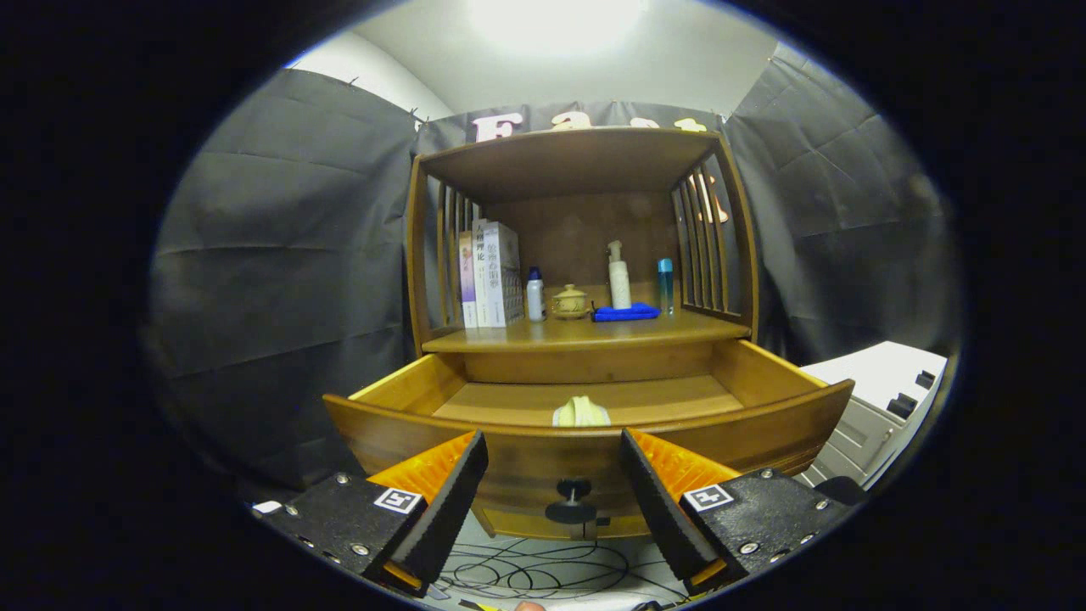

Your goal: Pull open the drawer, take out the items inside it, and place them on the countertop above the cabinet.

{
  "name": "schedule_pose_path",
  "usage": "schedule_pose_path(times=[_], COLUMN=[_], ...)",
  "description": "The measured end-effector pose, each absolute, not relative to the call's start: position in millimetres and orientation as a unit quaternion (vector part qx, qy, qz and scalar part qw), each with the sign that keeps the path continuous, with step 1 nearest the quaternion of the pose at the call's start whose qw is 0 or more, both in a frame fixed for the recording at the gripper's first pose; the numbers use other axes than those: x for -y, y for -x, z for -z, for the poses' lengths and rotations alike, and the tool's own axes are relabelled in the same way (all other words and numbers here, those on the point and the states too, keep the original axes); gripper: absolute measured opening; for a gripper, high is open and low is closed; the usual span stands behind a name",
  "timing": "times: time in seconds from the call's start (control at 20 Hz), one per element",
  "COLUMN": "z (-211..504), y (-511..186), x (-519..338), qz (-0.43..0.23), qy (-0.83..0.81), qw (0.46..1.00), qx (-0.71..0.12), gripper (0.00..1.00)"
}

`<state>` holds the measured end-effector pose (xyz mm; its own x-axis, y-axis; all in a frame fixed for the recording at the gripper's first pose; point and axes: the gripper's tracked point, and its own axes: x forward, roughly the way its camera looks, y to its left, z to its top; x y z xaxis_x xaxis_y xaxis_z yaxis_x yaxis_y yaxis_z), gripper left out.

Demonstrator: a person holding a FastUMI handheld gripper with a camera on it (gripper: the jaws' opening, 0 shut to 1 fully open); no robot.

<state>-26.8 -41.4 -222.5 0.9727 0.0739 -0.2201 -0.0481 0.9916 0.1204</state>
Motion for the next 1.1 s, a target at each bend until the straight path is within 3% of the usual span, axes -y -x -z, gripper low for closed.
schedule_pose_path(times=[0.5, 0.85, 1.1], z=[185, 192, 228], y=[-23, -91, -125], x=[38, 40, 34], qz=[-0.042, -0.004, 0.006], qy=[-0.054, -0.006, 0.033], qw=[0.985, 0.978, 0.957], qx=[-0.156, -0.207, -0.287], gripper=[0.96, 0.96, 0.97])
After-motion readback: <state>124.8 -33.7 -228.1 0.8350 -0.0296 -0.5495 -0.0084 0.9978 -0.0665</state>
